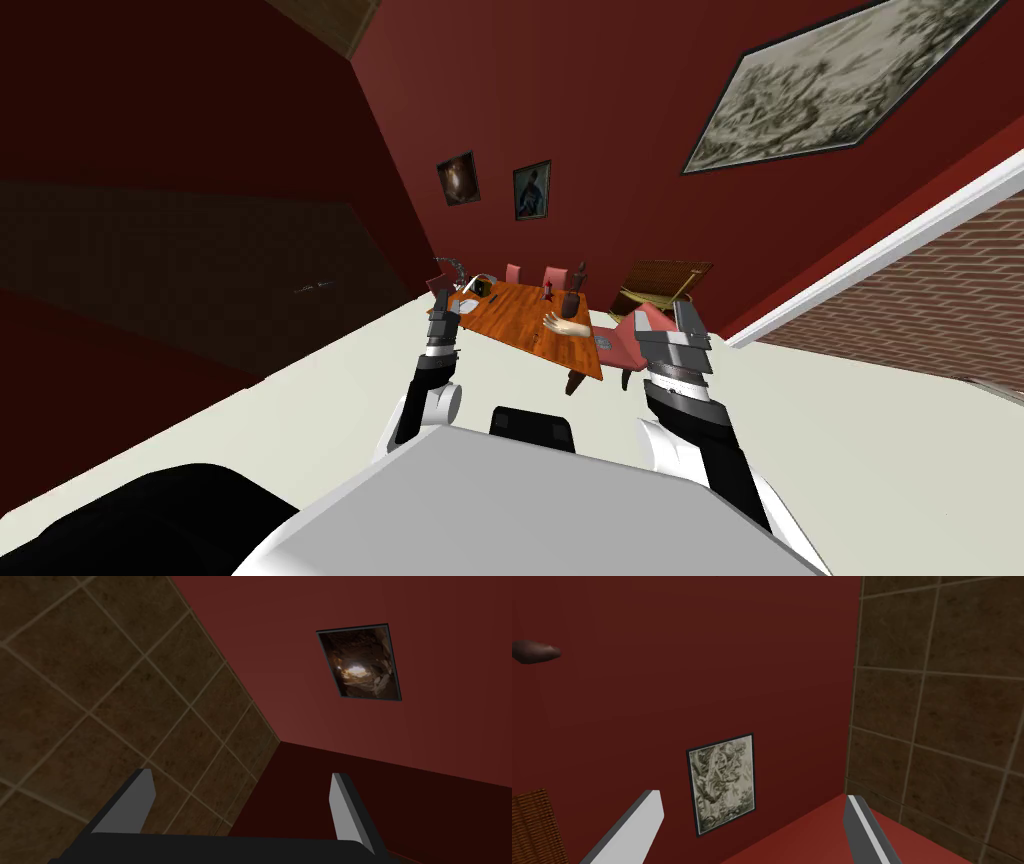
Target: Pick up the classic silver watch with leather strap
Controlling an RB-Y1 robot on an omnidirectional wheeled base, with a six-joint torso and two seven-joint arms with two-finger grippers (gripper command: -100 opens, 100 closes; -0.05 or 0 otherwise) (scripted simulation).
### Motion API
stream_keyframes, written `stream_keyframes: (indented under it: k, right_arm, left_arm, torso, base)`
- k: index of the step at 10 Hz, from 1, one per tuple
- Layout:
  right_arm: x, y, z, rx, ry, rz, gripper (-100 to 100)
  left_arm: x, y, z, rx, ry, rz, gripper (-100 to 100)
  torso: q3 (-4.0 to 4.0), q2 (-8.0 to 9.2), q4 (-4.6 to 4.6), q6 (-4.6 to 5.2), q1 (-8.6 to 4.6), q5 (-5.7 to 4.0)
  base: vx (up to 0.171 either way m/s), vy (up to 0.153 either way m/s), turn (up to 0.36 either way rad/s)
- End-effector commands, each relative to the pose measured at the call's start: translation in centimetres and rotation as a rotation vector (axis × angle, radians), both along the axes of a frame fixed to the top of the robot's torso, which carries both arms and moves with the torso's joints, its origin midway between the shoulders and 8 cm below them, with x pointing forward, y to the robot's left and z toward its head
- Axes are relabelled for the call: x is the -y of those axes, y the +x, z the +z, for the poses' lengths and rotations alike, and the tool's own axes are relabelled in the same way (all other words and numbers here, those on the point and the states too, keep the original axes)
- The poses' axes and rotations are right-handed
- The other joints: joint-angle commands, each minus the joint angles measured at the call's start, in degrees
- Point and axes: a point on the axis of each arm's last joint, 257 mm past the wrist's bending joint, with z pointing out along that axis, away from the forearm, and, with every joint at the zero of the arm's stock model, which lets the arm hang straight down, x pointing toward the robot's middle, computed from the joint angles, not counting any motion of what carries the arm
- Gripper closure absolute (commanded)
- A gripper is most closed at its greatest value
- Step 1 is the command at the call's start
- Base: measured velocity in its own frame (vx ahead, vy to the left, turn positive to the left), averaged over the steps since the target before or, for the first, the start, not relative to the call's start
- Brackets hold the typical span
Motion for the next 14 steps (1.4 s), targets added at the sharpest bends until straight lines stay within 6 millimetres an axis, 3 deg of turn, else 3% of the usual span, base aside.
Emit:
stream_keyframes:
  k: [1,5,14]
  right_arm:
    - [-0.7,0.3,-0.4,-0.02,-0.053,0.016,-100]
    - [-2.7,1.2,-2.2,-0.083,-0.213,0.053,-100]
    - [-6.8,2.6,-9.0,-0.235,-0.594,0.113,-100]
  left_arm:
    - [0.0,0.0,0.0,0.0,0.0,0.0,0]
    - [0.0,0.0,0.0,0.0,0.0,0.0,0]
    - [0.0,0.0,0.0,0.0,0.0,0.0,0]
  torso:
    - [0.0,0.0,0.0,0.0,0.0,0.0]
    - [0.09,0.15,0.03,-0.02,0.05,0.01]
    - [0.05,0.09,0.02,-0.01,0.05,0.01]
  base:
    - [-0.011,0.002,0.074]
    - [-0.034,0.012,0.12]
    - [-0.029,0.016,0.143]
